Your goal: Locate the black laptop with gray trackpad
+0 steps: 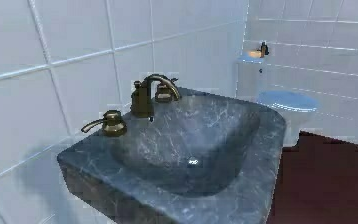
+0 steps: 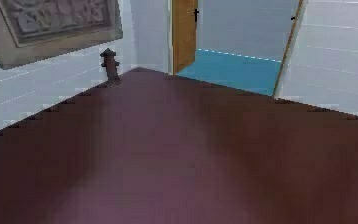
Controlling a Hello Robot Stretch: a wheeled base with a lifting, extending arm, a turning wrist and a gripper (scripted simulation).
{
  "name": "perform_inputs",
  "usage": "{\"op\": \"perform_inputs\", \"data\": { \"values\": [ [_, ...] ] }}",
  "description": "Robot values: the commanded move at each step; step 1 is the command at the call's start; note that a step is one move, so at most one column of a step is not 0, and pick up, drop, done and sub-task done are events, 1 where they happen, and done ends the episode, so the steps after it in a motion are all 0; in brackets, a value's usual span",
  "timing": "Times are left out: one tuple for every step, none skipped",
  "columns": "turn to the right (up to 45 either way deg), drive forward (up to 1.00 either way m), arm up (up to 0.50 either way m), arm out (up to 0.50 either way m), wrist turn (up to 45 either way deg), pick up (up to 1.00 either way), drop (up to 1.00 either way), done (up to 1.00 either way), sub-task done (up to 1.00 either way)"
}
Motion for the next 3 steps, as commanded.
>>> {"op": "perform_inputs", "data": {
  "values": [
    [-45.0,0.00,0.00,0.00,0.0,0.00,0.00,0.00,0.00],
    [-45.0,0.00,0.00,0.00,0.0,0.00,0.00,0.00,0.00],
    [-45.0,0.00,0.00,0.00,0.0,0.00,0.00,0.00,0.00]
  ]
}}
